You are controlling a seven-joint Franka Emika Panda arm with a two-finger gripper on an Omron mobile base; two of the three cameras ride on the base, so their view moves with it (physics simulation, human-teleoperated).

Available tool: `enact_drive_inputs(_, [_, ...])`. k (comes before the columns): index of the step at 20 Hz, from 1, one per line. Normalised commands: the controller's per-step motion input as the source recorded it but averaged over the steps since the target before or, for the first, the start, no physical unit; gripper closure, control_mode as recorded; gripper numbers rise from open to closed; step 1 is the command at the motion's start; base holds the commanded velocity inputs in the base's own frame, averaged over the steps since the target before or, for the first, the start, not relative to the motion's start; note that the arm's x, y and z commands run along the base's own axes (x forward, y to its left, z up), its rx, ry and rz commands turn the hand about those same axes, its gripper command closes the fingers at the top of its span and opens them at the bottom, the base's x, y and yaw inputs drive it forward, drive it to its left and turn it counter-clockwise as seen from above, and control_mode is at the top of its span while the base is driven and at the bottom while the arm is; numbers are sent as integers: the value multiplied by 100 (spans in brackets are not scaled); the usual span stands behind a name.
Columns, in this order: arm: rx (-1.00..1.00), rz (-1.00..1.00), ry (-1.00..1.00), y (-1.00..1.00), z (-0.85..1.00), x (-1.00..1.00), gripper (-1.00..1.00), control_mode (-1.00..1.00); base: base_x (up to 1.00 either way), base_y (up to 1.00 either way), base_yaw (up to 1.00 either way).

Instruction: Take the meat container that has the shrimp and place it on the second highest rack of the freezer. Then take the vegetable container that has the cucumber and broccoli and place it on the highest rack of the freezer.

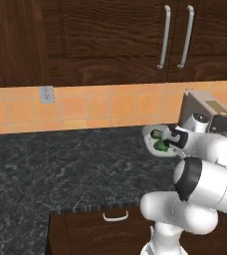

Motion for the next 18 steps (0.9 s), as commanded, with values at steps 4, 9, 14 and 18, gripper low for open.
enact_drive_inputs(4, [0,0,0,0,100,-89,100,-100,0,0,0])
enact_drive_inputs(9, [0,0,-1,0,100,-99,100,-100,0,0,0])
enact_drive_inputs(14, [0,0,-3,0,100,-89,100,-100,0,0,0])
enact_drive_inputs(18, [0,0,-6,0,100,-88,100,-100,0,0,0])
